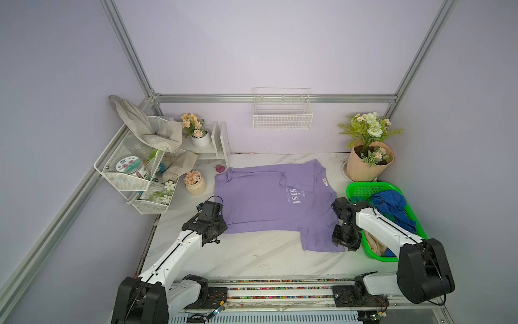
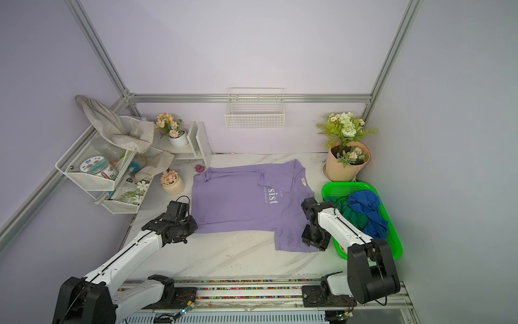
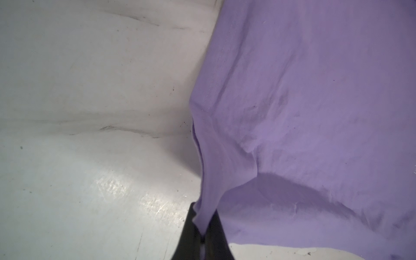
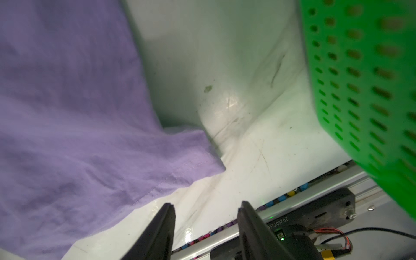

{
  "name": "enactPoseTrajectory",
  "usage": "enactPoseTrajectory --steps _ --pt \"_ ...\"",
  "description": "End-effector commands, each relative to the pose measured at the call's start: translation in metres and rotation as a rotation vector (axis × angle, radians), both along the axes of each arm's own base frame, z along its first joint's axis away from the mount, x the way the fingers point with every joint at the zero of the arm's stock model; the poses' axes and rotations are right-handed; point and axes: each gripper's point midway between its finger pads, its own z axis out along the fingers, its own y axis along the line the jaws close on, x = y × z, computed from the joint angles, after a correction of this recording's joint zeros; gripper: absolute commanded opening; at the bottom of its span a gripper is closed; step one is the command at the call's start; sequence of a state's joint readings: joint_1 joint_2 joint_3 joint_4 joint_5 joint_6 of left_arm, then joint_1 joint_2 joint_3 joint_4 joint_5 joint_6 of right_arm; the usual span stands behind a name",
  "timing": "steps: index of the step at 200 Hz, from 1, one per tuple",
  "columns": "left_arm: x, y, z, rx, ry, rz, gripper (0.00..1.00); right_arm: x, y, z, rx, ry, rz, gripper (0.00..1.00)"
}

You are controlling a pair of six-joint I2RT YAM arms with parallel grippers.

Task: Fold and stack t-shirts
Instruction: Fold the T-shirt.

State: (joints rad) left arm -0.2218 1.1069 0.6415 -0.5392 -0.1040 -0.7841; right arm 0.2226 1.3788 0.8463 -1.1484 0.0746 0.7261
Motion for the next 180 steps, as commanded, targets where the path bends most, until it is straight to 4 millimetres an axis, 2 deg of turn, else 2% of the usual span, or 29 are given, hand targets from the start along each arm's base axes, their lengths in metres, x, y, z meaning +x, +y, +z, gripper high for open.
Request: enactPoseTrajectory --steps 1,43,78,157,180 --pt "0.021 -0.001 0.037 -0.006 -0.078 -0.014 0.00 0.008 -0.006 0.001 -0.048 -0.005 -0.021 0.53" --pt "0.023 0.002 0.040 -0.011 -0.090 0.001 0.00 0.012 0.008 -0.013 0.020 0.012 -0.045 0.52" --pt "0.022 0.004 0.041 -0.003 -0.082 0.008 0.00 0.006 0.014 -0.024 0.056 0.037 -0.060 0.51" --pt "0.031 0.005 0.052 0.003 -0.092 0.010 0.00 -0.006 0.015 -0.029 0.080 0.027 -0.079 0.50" --pt "0.032 0.005 0.053 0.004 -0.104 0.013 0.00 -0.004 0.017 -0.032 0.088 0.021 -0.079 0.47"
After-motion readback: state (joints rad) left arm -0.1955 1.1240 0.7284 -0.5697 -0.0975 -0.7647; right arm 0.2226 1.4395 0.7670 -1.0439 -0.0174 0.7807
